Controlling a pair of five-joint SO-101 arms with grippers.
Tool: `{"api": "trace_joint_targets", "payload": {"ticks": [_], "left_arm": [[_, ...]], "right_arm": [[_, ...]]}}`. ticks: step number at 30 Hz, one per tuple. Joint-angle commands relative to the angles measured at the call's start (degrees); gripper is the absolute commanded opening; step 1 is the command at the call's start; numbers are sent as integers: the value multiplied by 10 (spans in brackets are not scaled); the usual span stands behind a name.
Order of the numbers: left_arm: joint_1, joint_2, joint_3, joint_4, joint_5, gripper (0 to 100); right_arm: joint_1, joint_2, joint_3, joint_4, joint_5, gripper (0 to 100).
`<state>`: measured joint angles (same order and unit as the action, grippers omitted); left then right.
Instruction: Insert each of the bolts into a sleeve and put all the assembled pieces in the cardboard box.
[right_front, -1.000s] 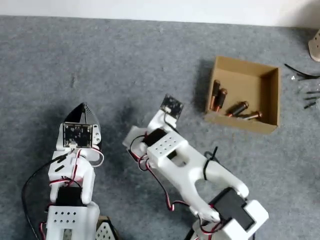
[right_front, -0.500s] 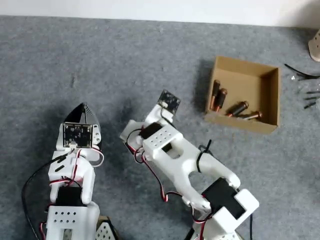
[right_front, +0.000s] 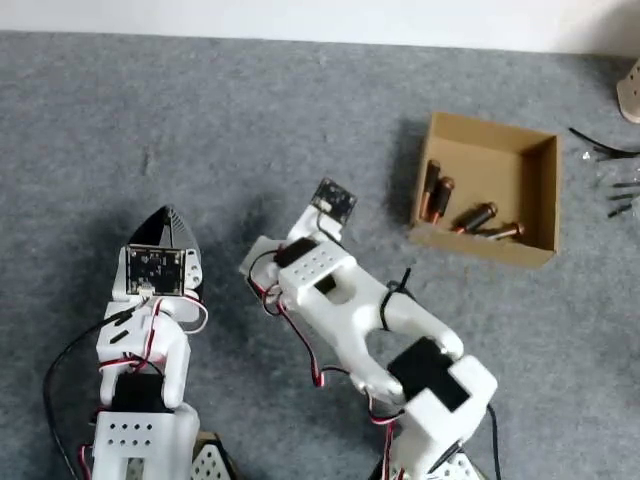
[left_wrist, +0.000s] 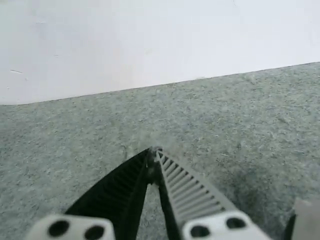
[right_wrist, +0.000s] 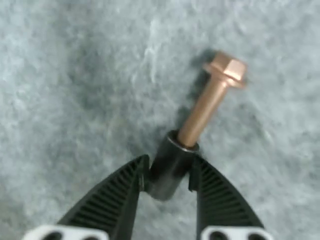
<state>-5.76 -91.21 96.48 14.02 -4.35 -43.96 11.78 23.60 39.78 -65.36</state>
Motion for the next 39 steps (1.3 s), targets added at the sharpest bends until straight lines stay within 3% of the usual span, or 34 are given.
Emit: {"api": "trace_joint_targets", "payload": {"ticks": [1, 6, 12, 18, 32, 39], "left_arm": [[-2, 2, 11, -11, 3, 7], [-2, 2, 11, -11, 3, 7], [-2, 2, 11, -11, 3, 7], [-2, 2, 11, -11, 3, 7], [-1, 1, 11, -11, 3, 7], [7, 1, 11, -11, 3, 7]], "right_arm": [[14, 34, -25, -3, -2, 117], [14, 37, -50, 38, 115, 0], [38, 36, -50, 42, 105, 4], [109, 36, -52, 42, 115, 4], [159, 37, -80, 39, 212, 4], [159, 35, -114, 9, 315, 5]]}}
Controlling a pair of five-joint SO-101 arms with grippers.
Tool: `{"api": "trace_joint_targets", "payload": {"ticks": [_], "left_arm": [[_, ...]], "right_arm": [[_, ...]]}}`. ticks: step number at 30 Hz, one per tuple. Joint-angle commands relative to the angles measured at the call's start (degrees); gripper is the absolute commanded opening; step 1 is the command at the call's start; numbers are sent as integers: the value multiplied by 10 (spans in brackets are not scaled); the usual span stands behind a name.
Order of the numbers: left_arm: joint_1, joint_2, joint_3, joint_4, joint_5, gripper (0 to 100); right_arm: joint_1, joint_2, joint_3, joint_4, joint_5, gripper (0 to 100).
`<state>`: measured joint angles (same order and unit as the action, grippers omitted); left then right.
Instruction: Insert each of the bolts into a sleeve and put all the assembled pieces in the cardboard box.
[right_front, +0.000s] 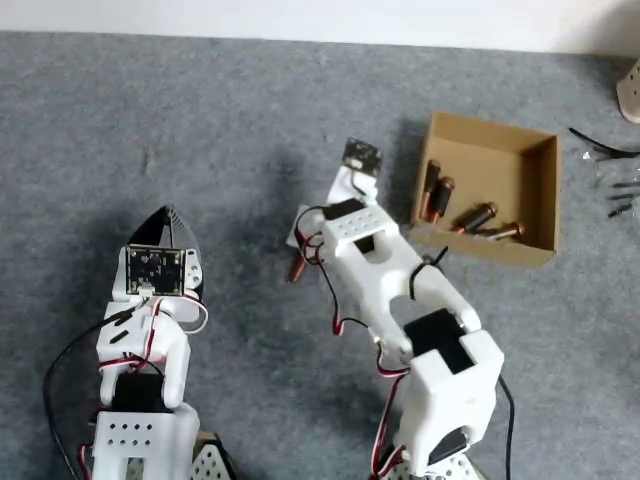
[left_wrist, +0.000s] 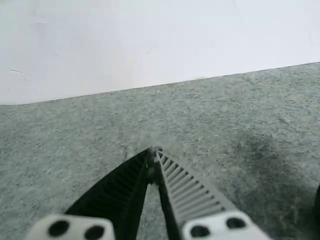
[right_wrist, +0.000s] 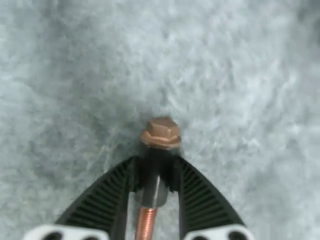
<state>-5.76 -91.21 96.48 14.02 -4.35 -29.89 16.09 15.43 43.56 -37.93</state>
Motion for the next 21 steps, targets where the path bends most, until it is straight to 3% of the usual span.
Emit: {"api": "trace_joint_targets", "payload": {"ticks": [1, 11, 21], "left_arm": [[7, 1, 11, -11, 3, 7], [7, 1, 11, -11, 3, 7], [15, 2, 11, -11, 0, 7]], "right_arm": [[18, -8, -33, -41, 55, 5], [18, -39, -33, -141, 219, 5], [113, -315, 157, -293, 235, 5]]}}
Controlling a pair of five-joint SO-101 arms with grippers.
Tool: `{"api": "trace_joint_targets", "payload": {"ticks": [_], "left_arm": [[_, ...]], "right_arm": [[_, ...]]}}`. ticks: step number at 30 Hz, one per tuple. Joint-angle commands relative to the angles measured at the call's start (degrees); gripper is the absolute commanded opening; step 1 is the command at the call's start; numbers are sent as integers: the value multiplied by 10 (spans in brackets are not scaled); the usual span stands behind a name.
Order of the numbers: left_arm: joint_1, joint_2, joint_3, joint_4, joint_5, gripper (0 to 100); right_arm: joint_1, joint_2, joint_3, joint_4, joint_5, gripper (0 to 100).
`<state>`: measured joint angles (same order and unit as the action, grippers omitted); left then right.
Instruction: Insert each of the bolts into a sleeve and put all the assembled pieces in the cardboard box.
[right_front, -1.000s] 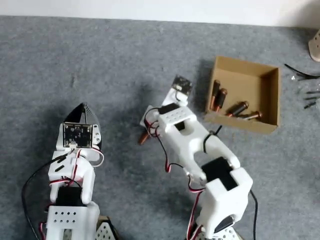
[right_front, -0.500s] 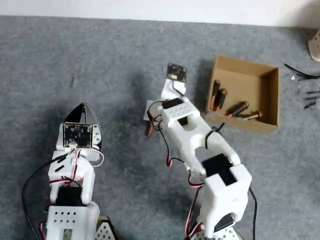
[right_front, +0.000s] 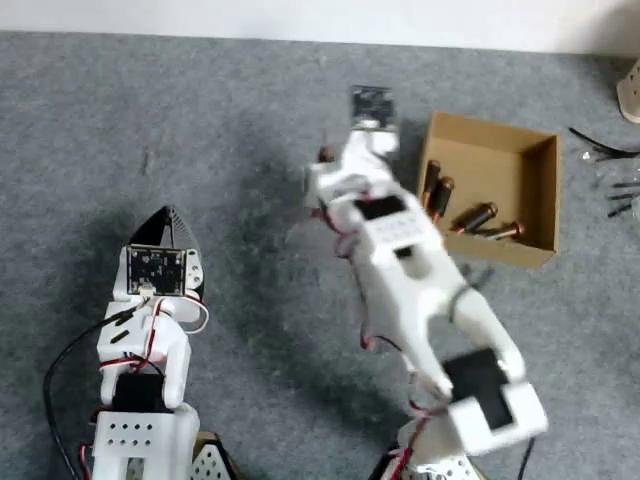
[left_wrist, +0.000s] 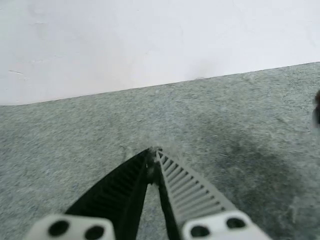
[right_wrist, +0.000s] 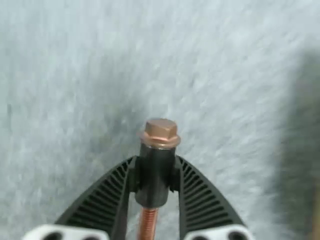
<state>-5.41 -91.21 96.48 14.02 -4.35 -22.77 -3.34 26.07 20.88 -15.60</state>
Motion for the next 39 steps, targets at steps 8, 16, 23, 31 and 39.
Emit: {"api": "trace_joint_targets", "payload": {"ticks": [8, 16, 23, 31, 39], "left_arm": [[17, 2, 11, -11, 0, 7], [20, 2, 11, -11, 0, 7], [20, 3, 11, -11, 0, 7], [21, 3, 11, -11, 0, 7], [21, 3, 11, -11, 0, 7]], "right_arm": [[173, -260, 198, -158, 7, 5], [291, -121, 101, -166, -90, 5], [298, 106, -93, -83, -94, 9], [303, 219, -268, 70, -95, 139], [299, 213, -271, 71, -95, 299]]}}
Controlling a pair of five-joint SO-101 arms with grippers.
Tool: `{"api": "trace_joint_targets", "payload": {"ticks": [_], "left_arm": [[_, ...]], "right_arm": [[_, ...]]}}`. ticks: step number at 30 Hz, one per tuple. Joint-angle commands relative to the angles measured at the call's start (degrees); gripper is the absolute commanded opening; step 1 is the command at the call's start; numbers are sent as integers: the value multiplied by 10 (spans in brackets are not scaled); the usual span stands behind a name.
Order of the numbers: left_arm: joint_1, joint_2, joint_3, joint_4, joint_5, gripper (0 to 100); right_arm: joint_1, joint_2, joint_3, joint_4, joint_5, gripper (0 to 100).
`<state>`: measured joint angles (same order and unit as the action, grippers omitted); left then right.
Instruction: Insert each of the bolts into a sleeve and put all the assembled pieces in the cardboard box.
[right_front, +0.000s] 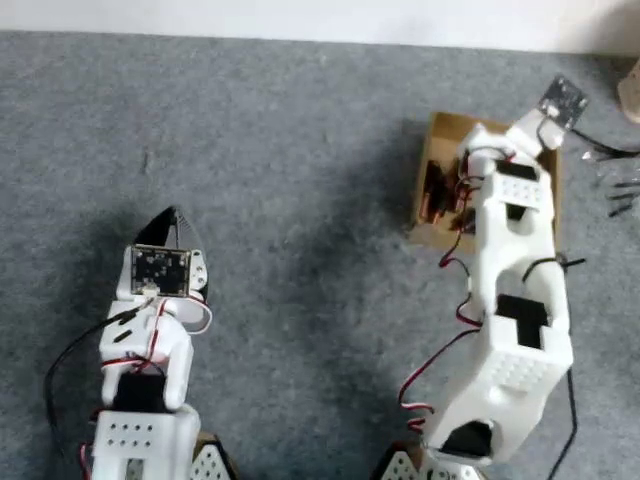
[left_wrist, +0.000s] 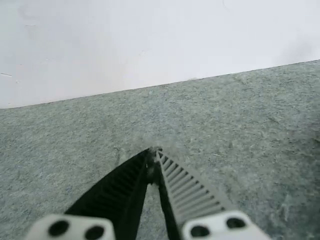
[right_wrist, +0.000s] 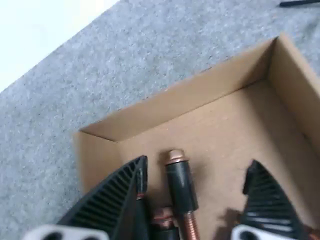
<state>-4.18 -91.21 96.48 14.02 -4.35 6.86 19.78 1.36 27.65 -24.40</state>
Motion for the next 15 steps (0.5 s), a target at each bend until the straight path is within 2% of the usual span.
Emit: {"api": "trace_joint_targets", "payload": {"ticks": [1, 8, 15], "left_arm": [[8, 3, 11, -11, 0, 7], [8, 3, 11, -11, 0, 7], [8, 3, 11, -11, 0, 7]], "right_arm": [[-2, -28, -19, 5, -7, 299], [-58, -214, 166, -15, -4, 299], [-85, -494, 518, -209, -2, 299]]}}
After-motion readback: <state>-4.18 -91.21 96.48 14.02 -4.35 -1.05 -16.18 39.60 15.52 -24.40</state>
